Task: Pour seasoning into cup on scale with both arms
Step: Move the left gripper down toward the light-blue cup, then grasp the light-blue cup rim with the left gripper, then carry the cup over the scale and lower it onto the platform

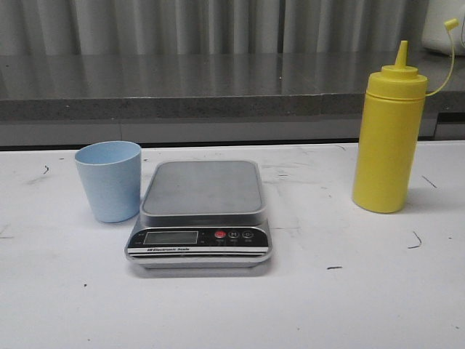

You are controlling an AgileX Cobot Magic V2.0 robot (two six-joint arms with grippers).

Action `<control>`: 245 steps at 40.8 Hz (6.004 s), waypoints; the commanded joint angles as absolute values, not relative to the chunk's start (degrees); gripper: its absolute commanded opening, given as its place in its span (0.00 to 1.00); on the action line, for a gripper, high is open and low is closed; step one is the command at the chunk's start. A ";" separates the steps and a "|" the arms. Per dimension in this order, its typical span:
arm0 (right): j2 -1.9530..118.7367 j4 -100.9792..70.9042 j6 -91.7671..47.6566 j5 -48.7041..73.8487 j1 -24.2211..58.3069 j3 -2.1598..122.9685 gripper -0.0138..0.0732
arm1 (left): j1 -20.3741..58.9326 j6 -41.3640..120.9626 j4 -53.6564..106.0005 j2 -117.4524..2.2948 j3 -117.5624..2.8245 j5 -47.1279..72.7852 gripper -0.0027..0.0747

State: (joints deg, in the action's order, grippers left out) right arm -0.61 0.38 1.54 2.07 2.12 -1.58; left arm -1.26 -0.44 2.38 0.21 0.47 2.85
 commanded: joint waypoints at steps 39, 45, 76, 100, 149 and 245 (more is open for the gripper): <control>-1.59 -0.76 1.37 -3.28 1.67 -0.83 0.02 | -1.29 -0.70 2.87 1.42 0.63 -5.13 0.01; -1.59 -1.19 1.37 3.05 1.67 5.42 0.02 | -1.19 -0.70 2.87 1.29 -5.80 -3.53 0.01; 26.48 -0.63 0.00 33.53 1.67 37.12 0.02 | -1.19 -0.70 2.87 -26.75 -41.35 33.91 0.01; 37.05 -0.63 -1.65 34.09 1.73 37.12 0.22 | -1.19 -0.70 2.29 -35.15 -40.94 34.88 0.01; 37.49 -0.63 -1.70 34.79 1.73 37.12 0.76 | 13.77 -0.70 3.73 -67.50 -60.18 45.67 0.67; 37.49 -0.63 -1.70 34.79 1.73 37.12 0.76 | 27.80 -1.20 6.30 -108.03 -102.86 51.61 0.01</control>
